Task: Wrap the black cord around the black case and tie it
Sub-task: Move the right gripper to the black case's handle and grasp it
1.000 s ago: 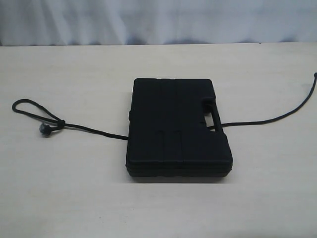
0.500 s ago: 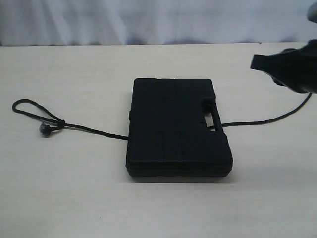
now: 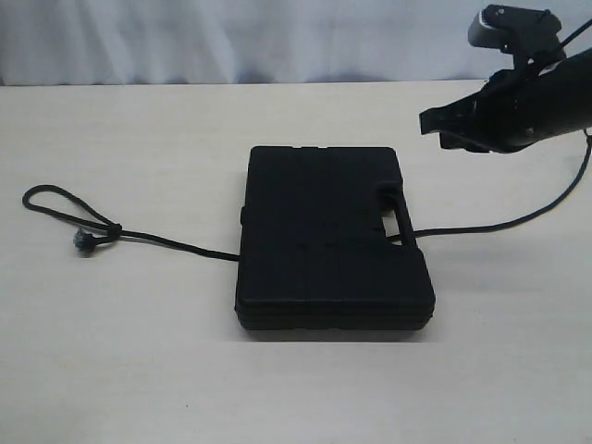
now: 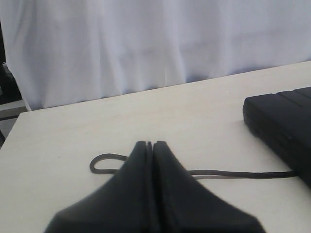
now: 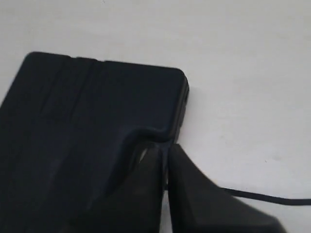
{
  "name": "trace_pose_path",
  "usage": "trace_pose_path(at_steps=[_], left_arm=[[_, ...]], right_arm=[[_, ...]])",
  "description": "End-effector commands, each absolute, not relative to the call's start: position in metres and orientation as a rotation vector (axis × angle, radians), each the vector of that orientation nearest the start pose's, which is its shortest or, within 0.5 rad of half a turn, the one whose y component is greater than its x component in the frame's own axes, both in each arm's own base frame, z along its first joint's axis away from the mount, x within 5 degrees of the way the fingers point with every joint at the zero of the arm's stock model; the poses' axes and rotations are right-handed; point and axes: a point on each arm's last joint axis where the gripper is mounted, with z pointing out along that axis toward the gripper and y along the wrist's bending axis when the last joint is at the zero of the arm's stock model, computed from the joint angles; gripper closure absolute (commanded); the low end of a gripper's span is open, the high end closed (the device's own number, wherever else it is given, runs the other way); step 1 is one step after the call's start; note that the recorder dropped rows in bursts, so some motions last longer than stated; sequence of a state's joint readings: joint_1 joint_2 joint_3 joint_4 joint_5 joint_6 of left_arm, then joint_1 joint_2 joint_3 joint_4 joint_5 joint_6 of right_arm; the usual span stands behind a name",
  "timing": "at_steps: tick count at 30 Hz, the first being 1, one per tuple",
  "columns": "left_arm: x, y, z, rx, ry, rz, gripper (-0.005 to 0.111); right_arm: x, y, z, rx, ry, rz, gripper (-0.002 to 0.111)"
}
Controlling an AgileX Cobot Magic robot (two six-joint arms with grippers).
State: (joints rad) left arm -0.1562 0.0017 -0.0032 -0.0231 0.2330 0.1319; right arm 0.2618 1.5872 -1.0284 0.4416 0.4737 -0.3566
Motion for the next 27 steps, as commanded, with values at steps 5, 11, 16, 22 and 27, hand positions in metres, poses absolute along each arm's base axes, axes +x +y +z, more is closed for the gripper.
trace_pose_path(at_steps=[5, 11, 16, 22, 27], left_arm=[[0.055, -0.01, 0.198, 0.19, 1.645, -0.094, 0.107], [0.055, -0.012, 0.198, 0.105, 1.654, -0.204, 0.107], [0.054, -0.015, 0.2, -0.057, 1.647, -0.406, 0.107], [0.054, -0.016, 0.2, -0.105, 1.642, -0.466, 0.107], [0.054, -0.016, 0.2, -0.103, 1.648, -0.467, 0.107]], right_arm=[[0.335, 0.102, 0.199, -0.411, 2.631, 0.318, 0.104], [0.334, 0.102, 0.184, -0.436, 2.706, 0.32, 0.094], [0.333, 0.102, 0.183, -0.44, 2.718, 0.323, 0.071], [0.328, 0.121, 0.183, -0.502, 2.7, 0.337, 0.065], [0.332, 0.126, 0.181, -0.386, 2.676, 0.276, 0.065]])
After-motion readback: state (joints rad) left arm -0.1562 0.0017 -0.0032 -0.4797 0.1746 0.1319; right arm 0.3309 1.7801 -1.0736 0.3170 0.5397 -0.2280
